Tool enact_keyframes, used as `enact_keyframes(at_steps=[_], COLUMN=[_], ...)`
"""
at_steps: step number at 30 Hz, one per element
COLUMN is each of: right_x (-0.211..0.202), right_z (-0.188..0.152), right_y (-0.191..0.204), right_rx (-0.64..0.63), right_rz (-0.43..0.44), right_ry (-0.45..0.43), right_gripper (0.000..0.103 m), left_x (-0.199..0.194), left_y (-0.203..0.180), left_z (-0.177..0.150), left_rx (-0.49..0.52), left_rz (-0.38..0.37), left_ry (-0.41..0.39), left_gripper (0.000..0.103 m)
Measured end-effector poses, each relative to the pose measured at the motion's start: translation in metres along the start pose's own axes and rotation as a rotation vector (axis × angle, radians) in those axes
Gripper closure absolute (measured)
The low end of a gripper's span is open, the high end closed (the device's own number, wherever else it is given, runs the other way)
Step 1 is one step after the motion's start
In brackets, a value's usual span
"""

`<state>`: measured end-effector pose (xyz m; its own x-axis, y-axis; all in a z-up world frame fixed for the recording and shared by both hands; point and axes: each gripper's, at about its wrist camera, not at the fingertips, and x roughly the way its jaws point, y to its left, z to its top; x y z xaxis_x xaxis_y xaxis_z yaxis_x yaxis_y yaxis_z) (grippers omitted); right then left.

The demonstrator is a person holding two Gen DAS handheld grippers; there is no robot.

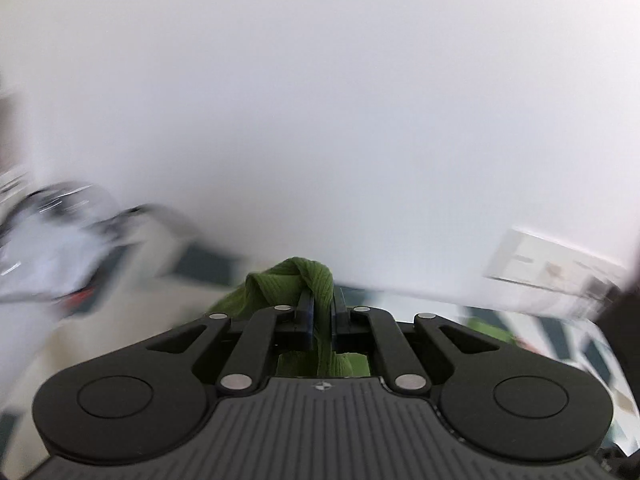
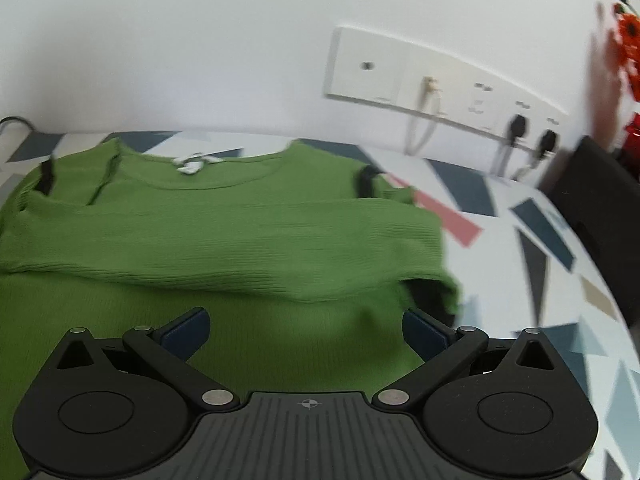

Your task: Fold clothes

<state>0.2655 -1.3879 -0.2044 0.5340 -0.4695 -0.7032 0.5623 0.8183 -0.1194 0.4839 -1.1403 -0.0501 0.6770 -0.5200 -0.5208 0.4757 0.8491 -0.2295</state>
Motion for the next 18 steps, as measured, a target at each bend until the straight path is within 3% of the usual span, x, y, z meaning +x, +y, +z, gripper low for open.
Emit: enact_keyframes(at_steps=[2, 5, 7, 9, 10, 11, 12, 16, 18], right_x=[-0.004, -0.006, -0.003, -0.002, -0.002, -0.002, -0.002, -0.010, -0.015], right_z=[-0.002, -0.008, -0.014, -0.017, -0.019, -0.020, -0.020, -0.017, -0.014], right_y=[-0.013, -0.030, -0.042, -0.053, -0.057, -0.059, -0.061, -0.059, -0.053], right_rx=[0.015, 0.017, 0.032, 0.063, 0.070, 0.073, 0.068, 0.037, 0.010], right_rz=[-0.026, -0.070, -0.083, -0.086, -0.088, -0.089, -0.087, -0.029, 0.048], right_ry=[-0.012, -0.019, 0.003, 0.016, 0.014, 0.011, 0.006, -0.049, -0.091], right_gripper=[0.001, 0.001, 0.001, 0.001, 0.001, 0.001, 0.001, 0.001, 0.001], left_x=[0.025, 0.062, 0.079, 0.089, 0.086, 0.080, 0.074, 0.025, 0.000], left_y=[-0.044, -0.093, -0.114, -0.128, -0.129, -0.124, -0.118, -0.078, -0.050], left_z=[-0.011, -0.041, -0.061, -0.075, -0.078, -0.075, -0.072, -0.060, -0.060], left_rx=[0.073, 0.192, 0.298, 0.402, 0.428, 0.439, 0.448, 0.465, 0.446], left_rz=[-0.107, -0.194, -0.193, -0.177, -0.174, -0.176, -0.179, -0.143, -0.052], left_ry=[0.055, 0.165, 0.222, 0.263, 0.260, 0.237, 0.212, 0.097, 0.059], left_gripper=[0.095, 0.094, 0.086, 0.061, 0.053, 0.039, 0.032, 0.031, 0.031])
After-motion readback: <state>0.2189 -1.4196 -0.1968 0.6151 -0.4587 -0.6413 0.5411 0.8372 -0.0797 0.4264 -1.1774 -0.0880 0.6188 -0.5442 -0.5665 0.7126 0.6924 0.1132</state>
